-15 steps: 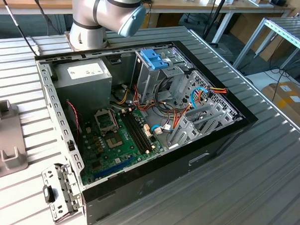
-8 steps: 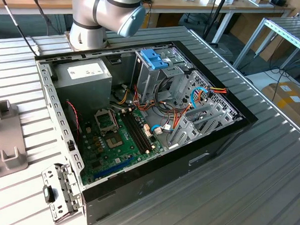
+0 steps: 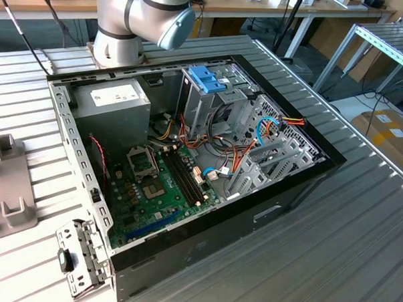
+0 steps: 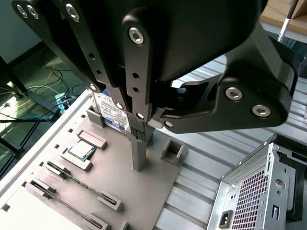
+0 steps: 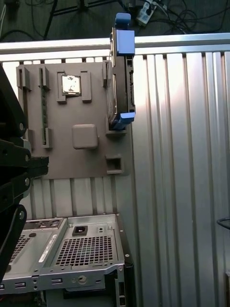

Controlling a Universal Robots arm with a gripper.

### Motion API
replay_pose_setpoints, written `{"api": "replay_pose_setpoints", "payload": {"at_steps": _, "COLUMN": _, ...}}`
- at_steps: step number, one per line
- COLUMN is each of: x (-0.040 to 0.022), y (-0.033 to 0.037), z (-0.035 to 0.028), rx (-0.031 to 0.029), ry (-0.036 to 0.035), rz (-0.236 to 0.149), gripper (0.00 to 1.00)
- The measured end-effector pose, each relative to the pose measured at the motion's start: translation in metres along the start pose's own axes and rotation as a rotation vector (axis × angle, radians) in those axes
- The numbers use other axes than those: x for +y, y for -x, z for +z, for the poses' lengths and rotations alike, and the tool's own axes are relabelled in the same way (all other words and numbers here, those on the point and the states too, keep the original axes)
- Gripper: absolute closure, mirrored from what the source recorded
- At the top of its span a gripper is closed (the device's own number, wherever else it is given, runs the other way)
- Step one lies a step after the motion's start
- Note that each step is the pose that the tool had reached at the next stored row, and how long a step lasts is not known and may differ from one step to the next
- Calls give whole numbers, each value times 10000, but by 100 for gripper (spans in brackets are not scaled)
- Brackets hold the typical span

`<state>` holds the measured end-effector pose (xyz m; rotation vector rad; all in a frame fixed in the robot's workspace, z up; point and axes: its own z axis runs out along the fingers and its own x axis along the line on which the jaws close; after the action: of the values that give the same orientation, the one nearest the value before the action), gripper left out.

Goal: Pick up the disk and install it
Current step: 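Reach for the disk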

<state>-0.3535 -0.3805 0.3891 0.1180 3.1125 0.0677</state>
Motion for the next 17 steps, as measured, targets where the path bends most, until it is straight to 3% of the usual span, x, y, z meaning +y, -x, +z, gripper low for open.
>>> {"api": "replay_pose_setpoints", "payload": {"at_steps": 17, "x": 58, "y": -99, "z": 11, "rx": 0, "ry": 0, "rz": 0, "gripper": 89}}
